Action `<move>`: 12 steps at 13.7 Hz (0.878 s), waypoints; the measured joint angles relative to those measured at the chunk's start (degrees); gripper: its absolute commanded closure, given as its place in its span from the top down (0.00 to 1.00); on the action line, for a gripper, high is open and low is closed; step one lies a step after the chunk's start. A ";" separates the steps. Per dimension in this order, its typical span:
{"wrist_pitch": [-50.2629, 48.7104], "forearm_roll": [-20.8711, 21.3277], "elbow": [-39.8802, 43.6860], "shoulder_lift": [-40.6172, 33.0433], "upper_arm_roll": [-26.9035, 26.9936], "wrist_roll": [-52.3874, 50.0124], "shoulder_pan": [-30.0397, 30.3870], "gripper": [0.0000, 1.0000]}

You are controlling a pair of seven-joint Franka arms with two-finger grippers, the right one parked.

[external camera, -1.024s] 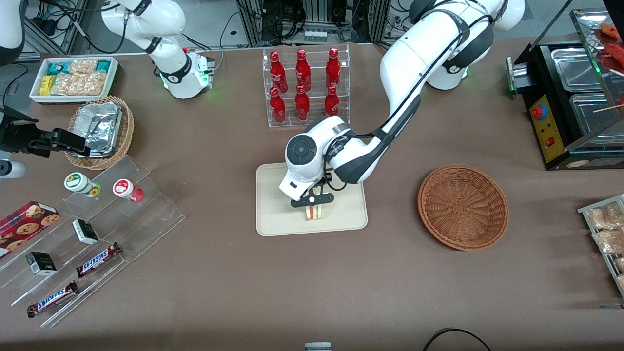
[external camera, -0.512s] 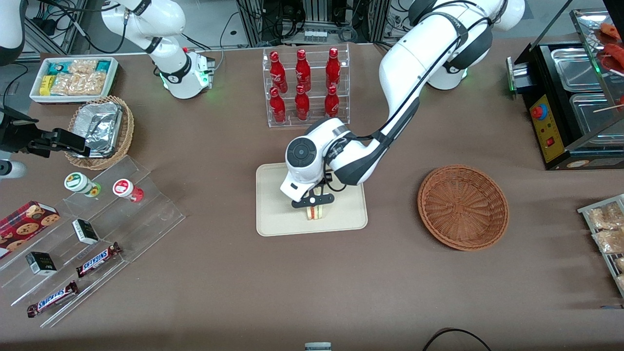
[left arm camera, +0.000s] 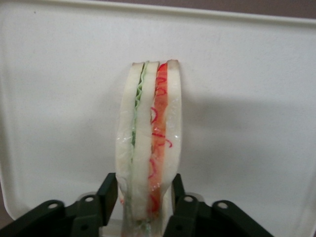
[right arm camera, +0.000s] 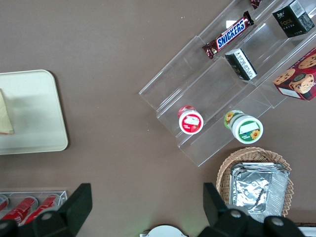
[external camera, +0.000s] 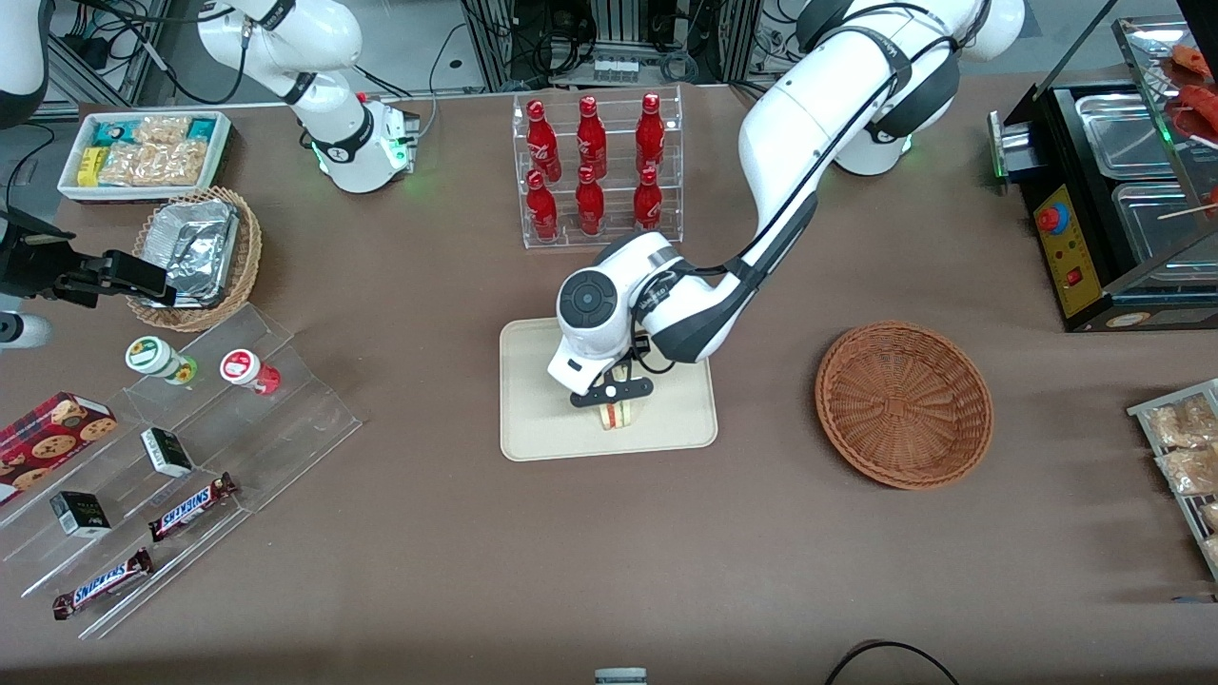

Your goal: Place sandwich from basket to tray

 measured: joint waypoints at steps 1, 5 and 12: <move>-0.07 0.00 0.71 -0.29 0.00 0.00 0.01 1.00; -4.61 0.43 2.47 -4.81 0.09 0.16 0.39 1.00; -12.21 -2.27 2.34 -14.10 0.89 9.19 10.84 1.00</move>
